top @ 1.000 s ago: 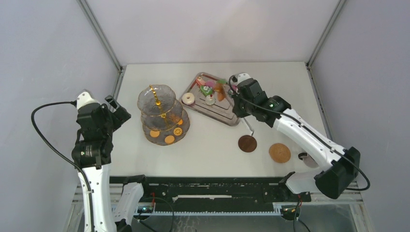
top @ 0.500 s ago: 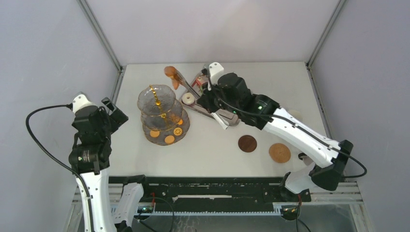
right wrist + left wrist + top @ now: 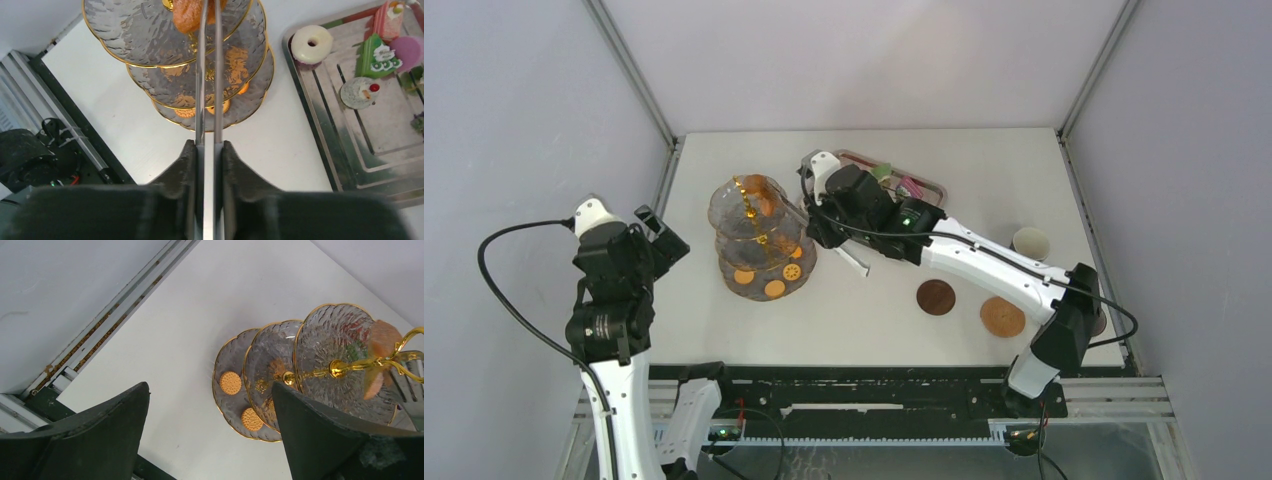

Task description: Serve the afternoon tea

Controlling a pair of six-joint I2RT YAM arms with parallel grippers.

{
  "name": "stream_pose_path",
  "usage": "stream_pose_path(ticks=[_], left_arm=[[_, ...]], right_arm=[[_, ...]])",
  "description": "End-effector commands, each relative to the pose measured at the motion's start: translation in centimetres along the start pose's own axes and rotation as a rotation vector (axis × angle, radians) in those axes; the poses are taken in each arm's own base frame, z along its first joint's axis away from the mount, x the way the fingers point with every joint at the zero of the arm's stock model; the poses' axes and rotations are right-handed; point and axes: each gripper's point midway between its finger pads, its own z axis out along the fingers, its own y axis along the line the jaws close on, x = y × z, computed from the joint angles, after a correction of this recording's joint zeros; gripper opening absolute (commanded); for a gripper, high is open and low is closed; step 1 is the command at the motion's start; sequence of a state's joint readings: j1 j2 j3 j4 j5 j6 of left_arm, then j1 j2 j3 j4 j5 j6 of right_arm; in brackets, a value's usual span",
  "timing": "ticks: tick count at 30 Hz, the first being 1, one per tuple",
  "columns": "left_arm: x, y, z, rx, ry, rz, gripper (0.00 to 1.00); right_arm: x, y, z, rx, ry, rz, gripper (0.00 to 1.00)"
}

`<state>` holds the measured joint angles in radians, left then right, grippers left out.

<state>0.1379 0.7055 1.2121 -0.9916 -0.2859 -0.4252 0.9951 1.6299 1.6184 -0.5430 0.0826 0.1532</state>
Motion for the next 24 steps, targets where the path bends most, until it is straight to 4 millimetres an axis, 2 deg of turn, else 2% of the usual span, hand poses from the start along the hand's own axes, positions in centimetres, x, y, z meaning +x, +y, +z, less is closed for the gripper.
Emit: stream_pose_path(ticks=[1, 4, 6, 11, 16, 19, 24], left_arm=[[-1.3, 0.1, -0.7, 0.005, -0.052, -0.002, 0.96], [-1.1, 0.1, -0.5, -0.001, -0.048, -0.001, 0.96], [-1.1, 0.2, -0.4, -0.004, -0.048, -0.001, 0.96], [-1.2, 0.1, -0.3, -0.004, -0.048, 0.001, 0.96], [-1.2, 0.0, -0.2, 0.001, -0.047, 0.004, 0.96], [-1.1, -0.1, 0.0, 0.002, -0.041, 0.004, 0.96], [-1.1, -0.3, 0.2, 0.005, -0.037, 0.003, 0.96]], right_arm=[[-4.3, 1.8, -1.3, -0.047, -0.118, -0.024, 0.32], [-4.6, 2.0, -1.5, -0.049, -0.124, -0.032, 0.45], [-4.9, 2.0, -1.7, -0.047, -0.131, -0.037, 0.48], [-6.3, 1.6, -3.4, -0.02, -0.187, -0.028, 0.48], [-8.0, 0.4, -6.4, 0.034, -0.271, 0.003, 0.48], [-8.4, -0.8, -7.8, 0.071, -0.329, 0.025, 0.48], [-6.4, -5.8, -8.3, 0.179, -0.319, 0.128, 0.49]])
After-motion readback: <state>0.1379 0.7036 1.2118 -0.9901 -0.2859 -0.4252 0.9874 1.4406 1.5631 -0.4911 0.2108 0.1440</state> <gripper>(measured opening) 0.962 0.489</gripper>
